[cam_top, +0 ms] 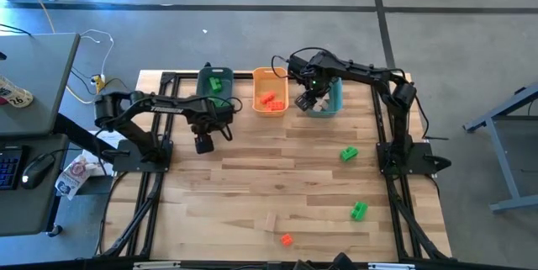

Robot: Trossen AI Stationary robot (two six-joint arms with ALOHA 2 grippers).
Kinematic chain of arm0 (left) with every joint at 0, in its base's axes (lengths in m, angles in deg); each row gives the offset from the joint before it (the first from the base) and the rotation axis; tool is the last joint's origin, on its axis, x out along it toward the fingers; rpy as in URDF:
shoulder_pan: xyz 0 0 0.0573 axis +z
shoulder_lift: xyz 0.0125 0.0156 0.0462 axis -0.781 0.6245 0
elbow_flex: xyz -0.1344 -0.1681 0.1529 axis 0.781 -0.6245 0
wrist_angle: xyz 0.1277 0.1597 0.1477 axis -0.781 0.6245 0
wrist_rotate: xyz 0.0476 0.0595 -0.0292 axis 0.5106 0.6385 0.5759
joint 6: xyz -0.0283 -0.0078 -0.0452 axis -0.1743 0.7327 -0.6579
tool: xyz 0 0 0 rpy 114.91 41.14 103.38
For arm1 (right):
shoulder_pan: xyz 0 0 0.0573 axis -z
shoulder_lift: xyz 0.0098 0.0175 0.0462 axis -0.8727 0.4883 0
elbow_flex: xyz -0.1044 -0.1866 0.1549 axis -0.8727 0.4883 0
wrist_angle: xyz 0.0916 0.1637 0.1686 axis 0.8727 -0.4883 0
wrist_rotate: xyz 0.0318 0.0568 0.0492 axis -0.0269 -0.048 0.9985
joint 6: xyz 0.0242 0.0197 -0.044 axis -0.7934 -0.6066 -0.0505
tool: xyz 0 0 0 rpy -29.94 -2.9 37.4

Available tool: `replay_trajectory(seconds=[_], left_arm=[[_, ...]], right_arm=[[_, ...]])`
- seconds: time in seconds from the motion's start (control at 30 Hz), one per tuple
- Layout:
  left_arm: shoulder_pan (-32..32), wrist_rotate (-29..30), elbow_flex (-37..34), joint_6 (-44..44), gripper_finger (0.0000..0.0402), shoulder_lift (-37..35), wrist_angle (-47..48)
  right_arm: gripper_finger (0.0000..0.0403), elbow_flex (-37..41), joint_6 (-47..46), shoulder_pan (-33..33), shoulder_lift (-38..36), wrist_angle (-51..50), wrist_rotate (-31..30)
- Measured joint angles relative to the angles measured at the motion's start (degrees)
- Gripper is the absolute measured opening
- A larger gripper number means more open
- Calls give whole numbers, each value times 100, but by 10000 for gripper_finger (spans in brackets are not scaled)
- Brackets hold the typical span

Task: Sort & place blocks by color
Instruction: Put the orange game piece into the yellow bin

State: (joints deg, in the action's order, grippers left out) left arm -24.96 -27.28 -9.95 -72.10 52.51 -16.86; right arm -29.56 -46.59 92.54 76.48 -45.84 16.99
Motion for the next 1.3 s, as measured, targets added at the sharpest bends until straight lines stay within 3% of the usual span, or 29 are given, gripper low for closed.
replay_trajectory(seconds=[0.4, 0.63, 1.03, 1.3], left_arm=[[19, 255, 2, 42, 202, 805, -277], [22, 207, 7, 227, 200, 836, -364], [22, 185, 6, 205, 121, 779, -375], [17, 276, 7, 180, 117, 770, -359]], right_arm=[[165, 0, 42, 0, 0, -2, 2], [165, 0, 45, 0, 0, -7, 2], [165, 0, 133, 0, 0, -13, 4], [165, 0, 133, 0, 0, -14, 7]])
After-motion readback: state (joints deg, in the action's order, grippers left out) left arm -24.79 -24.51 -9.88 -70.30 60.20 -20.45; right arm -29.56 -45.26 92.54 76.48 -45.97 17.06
